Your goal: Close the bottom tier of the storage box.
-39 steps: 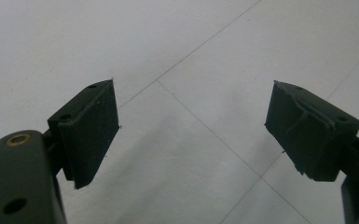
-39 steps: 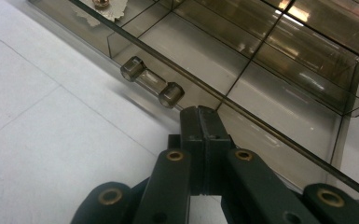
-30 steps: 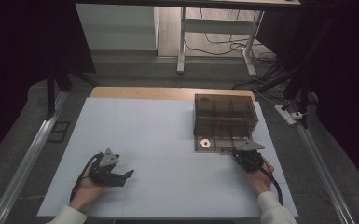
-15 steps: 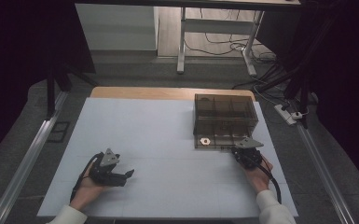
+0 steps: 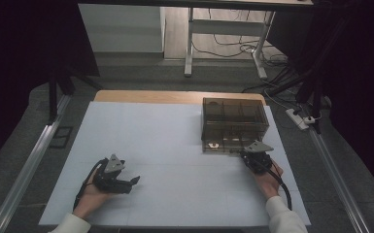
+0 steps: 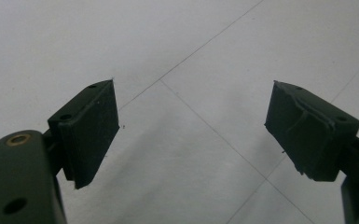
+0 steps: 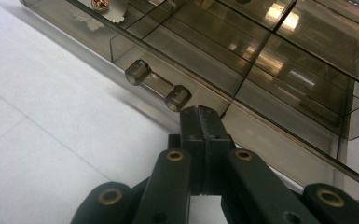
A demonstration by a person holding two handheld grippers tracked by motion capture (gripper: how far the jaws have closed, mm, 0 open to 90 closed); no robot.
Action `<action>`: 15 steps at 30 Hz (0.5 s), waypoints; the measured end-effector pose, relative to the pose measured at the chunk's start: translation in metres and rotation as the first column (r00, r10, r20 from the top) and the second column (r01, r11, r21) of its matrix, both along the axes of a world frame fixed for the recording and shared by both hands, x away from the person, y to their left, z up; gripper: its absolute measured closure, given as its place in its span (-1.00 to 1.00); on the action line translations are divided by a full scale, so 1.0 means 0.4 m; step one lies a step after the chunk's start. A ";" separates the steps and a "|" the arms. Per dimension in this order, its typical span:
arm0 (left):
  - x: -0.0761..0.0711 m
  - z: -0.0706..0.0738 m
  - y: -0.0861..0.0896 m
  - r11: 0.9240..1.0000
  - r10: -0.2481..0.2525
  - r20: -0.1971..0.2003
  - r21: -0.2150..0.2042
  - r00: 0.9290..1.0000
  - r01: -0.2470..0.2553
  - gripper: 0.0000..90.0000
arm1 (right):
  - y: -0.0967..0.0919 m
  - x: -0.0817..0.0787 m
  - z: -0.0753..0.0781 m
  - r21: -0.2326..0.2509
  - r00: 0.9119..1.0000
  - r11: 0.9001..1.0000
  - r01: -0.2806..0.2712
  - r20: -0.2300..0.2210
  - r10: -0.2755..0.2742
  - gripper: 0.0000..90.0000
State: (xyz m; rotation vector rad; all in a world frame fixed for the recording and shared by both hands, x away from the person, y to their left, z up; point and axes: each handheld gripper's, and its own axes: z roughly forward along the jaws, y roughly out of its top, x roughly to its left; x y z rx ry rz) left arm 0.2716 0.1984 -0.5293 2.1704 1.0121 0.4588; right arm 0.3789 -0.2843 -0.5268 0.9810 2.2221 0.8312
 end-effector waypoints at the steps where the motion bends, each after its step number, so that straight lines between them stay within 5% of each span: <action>1: 0.000 0.000 0.000 1.000 0.000 0.000 0.000 1.000 0.000 -0.62 | 0.001 0.001 0.000 -0.002 1.000 1.000 0.000 0.001 0.000 1.00; 15: 0.004 -0.001 0.004 1.000 0.004 -0.002 0.001 1.000 -0.004 -0.61 | 0.010 0.023 -0.001 -0.004 1.000 1.000 0.017 0.017 -0.017 1.00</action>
